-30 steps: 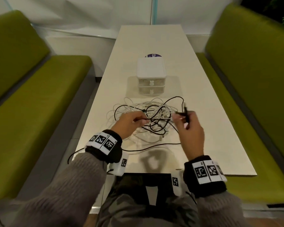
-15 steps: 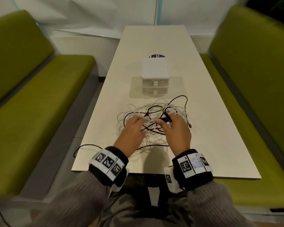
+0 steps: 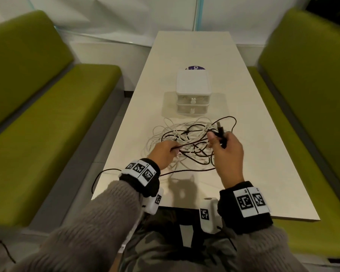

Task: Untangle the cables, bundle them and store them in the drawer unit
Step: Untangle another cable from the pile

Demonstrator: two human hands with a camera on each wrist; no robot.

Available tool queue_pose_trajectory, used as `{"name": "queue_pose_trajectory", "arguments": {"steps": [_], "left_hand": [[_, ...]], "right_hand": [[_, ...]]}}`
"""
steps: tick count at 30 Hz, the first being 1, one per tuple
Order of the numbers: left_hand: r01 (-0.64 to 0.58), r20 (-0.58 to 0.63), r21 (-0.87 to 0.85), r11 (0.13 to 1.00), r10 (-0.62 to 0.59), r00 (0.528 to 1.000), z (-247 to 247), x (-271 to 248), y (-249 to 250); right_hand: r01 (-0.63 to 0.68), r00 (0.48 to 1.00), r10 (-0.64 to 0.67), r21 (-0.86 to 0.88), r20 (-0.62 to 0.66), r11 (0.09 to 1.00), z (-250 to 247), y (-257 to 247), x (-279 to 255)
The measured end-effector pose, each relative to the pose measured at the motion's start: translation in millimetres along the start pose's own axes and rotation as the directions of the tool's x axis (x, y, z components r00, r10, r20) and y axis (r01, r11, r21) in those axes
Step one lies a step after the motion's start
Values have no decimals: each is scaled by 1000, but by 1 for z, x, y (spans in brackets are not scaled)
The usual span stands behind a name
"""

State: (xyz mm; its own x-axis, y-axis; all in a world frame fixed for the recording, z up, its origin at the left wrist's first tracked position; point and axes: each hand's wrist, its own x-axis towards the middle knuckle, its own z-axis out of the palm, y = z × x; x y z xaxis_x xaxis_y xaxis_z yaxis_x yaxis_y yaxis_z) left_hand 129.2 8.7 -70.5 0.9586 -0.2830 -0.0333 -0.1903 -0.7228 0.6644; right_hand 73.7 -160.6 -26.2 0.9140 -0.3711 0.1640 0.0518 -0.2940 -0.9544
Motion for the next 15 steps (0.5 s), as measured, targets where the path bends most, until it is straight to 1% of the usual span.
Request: {"name": "queue_pose_trajectory", "arguments": {"steps": [3,7,10,12,15], "left_hand": [[-20,-11,-24,1000,20,1000,-3,7,-2],[-12,-42,-66,998,9,999,-4,9,-3],[-22,-59,-76,997,17,998,-5,11,-6],[-16,-52,-88,996,11,999,-6,12,-8],[-37,-59,-117,992,30,998,-6,13,-12]], "right_hand": [[1,999,4,104,-54,995,-9,-4,-1],[41,992,-19,174,-124,984,-15,-6,-3],[40,983,6,243,-185,969,-19,-1,-2],[48,970,22,281,-240,959,-21,2,-3],[63,939,49,309,-342,949,-24,7,-7]]}}
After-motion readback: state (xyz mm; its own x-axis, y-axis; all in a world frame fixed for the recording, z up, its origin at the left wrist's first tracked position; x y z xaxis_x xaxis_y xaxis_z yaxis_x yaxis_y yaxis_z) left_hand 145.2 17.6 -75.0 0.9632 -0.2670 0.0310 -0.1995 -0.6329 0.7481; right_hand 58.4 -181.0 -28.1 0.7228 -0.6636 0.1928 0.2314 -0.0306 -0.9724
